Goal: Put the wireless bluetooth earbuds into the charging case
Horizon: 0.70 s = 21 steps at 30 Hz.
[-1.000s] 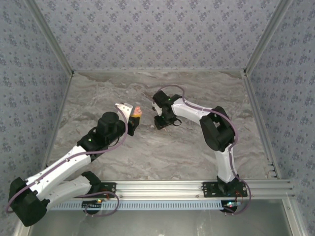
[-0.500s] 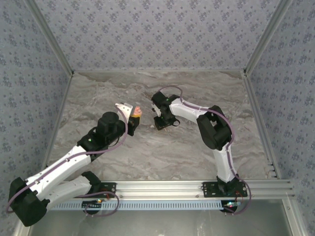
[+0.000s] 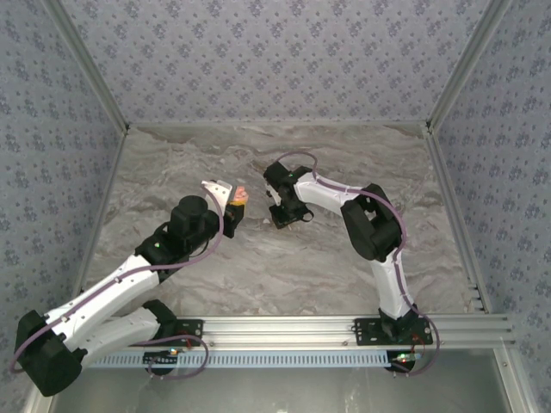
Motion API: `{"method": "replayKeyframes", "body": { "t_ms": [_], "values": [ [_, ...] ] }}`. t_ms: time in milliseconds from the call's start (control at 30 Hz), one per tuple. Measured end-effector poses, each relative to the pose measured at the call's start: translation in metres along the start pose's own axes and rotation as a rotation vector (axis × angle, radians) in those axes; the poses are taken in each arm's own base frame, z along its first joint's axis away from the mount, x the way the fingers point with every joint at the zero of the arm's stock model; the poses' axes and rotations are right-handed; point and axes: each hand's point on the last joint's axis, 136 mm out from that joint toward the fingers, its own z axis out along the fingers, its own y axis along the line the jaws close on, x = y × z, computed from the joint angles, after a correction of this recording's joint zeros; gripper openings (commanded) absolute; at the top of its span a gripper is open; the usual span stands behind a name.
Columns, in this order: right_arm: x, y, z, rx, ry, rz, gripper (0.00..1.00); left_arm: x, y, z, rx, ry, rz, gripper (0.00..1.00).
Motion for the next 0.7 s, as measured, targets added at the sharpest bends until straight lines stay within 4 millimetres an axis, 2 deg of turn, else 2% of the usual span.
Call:
{"method": "replayKeyframes", "body": {
  "t_ms": [267, 500, 700],
  "values": [
    [-0.0004, -0.0018, 0.0015, 0.023, 0.008, -0.004, 0.28, 0.0, 0.0, 0.0, 0.0, 0.0, 0.0, 0.17],
    [-0.0001, -0.0044, 0.0015, 0.043, 0.012, -0.002, 0.2, 0.0001, 0.0, 0.0001, 0.0, 0.0, 0.0, 0.17],
    [-0.0007, -0.0042, 0.0013, 0.042, 0.009, 0.005, 0.19, 0.002, -0.0002, 0.0018, 0.001, 0.008, 0.0, 0.17]
  ]
}}
